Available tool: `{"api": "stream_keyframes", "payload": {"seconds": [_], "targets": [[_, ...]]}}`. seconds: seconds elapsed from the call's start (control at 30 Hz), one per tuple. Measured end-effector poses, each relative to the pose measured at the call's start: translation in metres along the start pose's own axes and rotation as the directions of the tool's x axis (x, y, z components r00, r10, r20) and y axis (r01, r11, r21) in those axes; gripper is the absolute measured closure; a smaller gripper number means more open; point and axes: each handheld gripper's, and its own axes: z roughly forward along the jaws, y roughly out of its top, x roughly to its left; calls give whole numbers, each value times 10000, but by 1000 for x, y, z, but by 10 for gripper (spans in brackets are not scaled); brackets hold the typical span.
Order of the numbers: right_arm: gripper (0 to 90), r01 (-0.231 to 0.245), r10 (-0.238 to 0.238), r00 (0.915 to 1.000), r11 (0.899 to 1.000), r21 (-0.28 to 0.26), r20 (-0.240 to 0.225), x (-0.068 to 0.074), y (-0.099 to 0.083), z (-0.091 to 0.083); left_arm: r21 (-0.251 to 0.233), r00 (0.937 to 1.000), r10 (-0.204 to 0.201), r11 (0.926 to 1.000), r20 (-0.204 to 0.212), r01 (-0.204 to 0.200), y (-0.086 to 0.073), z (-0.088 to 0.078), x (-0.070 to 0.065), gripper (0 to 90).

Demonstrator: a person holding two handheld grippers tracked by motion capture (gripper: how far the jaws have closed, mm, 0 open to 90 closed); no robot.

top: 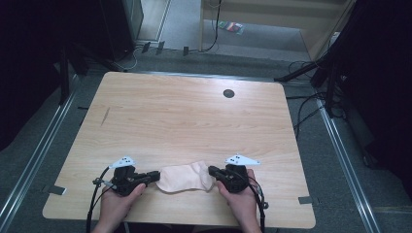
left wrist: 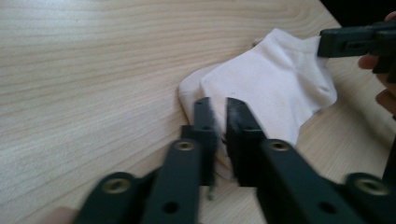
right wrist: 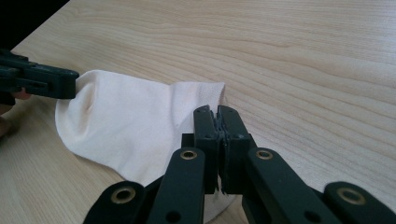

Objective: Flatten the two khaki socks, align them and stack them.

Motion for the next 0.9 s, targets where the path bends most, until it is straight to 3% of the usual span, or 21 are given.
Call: {"api": "stream_keyframes", "payload": {"seconds": [0.17, 0.3, 0.47, 0.63, 0.77, 0.8, 0.9], "targets": [[882, -7, 7, 10000, 9999, -153, 16, -1, 1, -3, -10, 9998, 159, 9999, 135, -159, 0, -4, 0, 900], [882, 35, -35, 10000, 9999, -132, 29, -1, 0, -1, 324, 9990, 449, 9985, -34, -447, -1, -3, 0, 900], [881, 81, -89, 9995, 9995, 293, 296, -5, -4, 7, 583, 9954, 887, 9945, -363, -865, -2, -1, -2, 900], [847, 27, -41, 9987, 9996, 275, 502, -8, -5, 9, 538, 9952, 906, 9946, -359, -886, -2, 0, -2, 900], [693, 14, -10, 9989, 10000, -82, 476, -9, -5, 7, -164, 9958, 910, 9957, -115, -912, -2, -4, 0, 787], [640, 65, -53, 9988, 9996, -265, 483, -10, -4, 6, -604, 9956, 924, 9938, -137, -930, -1, -7, 1, 750], [441, 212, -148, 9971, 9961, -855, 752, -12, -2, 1, -1622, 9925, 1152, 9794, -414, -1205, 0, -12, 4, 540]]}}
